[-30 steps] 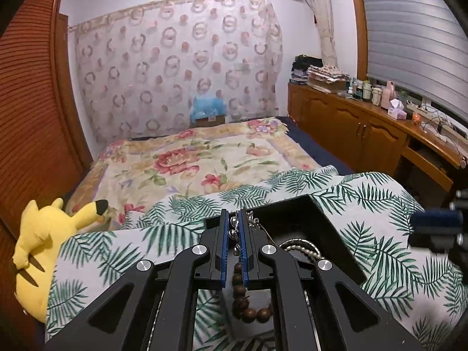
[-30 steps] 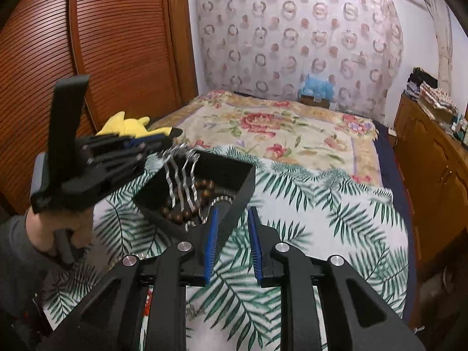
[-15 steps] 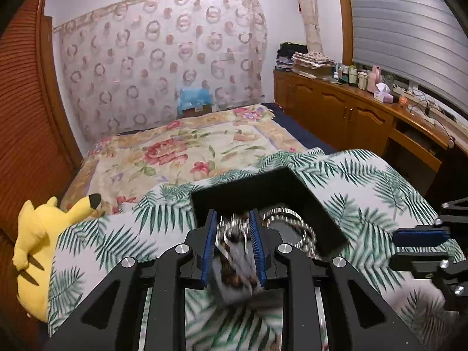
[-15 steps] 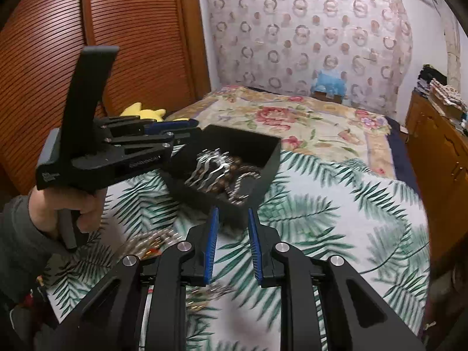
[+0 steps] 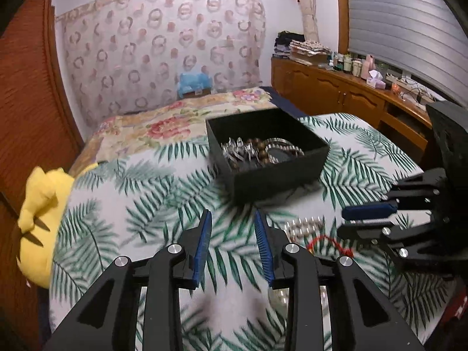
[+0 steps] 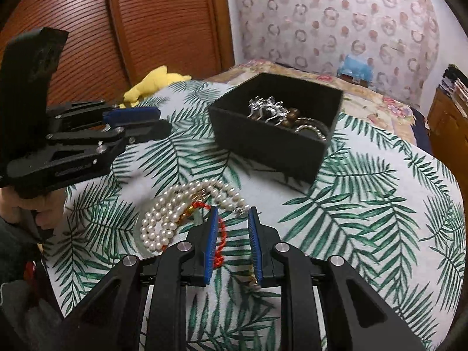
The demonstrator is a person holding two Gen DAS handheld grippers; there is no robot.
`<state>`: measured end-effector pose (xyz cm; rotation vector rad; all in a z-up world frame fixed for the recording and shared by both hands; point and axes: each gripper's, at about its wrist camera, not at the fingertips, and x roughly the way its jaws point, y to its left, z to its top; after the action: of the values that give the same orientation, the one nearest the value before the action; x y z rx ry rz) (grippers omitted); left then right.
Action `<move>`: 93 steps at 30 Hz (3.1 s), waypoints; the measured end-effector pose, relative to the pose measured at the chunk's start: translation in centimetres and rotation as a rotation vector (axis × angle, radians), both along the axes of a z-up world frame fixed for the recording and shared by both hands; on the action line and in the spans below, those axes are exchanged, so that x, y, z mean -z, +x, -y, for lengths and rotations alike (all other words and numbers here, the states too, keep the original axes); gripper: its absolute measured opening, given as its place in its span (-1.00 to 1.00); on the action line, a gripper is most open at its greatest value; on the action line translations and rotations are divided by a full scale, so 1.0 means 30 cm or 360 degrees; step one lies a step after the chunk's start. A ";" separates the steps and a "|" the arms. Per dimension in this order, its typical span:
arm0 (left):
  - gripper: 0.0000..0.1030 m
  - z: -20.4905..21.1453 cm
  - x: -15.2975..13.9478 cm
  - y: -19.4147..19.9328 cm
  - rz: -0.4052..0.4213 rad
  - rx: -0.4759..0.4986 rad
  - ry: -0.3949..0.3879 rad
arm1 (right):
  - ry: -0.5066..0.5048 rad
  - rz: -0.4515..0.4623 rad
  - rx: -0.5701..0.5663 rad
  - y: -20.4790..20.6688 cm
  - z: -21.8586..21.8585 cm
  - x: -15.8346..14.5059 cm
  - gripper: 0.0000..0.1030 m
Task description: Organize jewelry
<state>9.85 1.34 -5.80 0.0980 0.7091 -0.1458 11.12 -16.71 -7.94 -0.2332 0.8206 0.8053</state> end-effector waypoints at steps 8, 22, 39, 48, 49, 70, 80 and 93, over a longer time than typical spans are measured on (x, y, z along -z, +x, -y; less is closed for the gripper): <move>-0.44 -0.008 0.048 -0.050 -0.0084 0.0020 -0.0069 | -0.0158 0.0007 -0.0025 -0.018 -0.045 0.047 -0.71; -0.42 0.060 0.098 -0.044 -0.0188 0.0108 -0.0128 | -0.0207 0.0091 0.0040 -0.038 -0.028 0.059 -0.92; -0.64 0.074 0.137 -0.030 -0.0223 0.0093 -0.0157 | -0.0232 0.0145 0.0052 -0.054 -0.041 0.067 -0.92; -0.75 0.081 0.083 -0.070 -0.0075 0.0075 -0.0093 | -0.0240 0.0155 0.0053 -0.055 -0.041 0.066 -0.92; -0.75 0.083 0.064 -0.079 -0.0049 0.0078 -0.0092 | -0.0241 0.0156 0.0053 -0.055 -0.040 0.067 -0.92; -0.75 0.042 -0.167 -0.151 0.0194 0.0094 -0.0200 | -0.0145 0.0172 0.0045 -0.068 -0.039 0.012 -0.94; -0.75 0.027 -0.237 -0.141 0.0270 0.0084 -0.0164 | -0.0056 0.0268 0.0073 -0.049 -0.002 -0.128 -0.94; -0.75 0.024 -0.276 -0.044 0.0303 0.0052 -0.0103 | 0.0007 0.0339 0.0177 0.143 0.020 -0.226 -0.94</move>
<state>8.52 0.63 2.47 0.0604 0.5127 -0.1880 15.40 -17.30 -1.16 -0.2624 0.6255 0.6648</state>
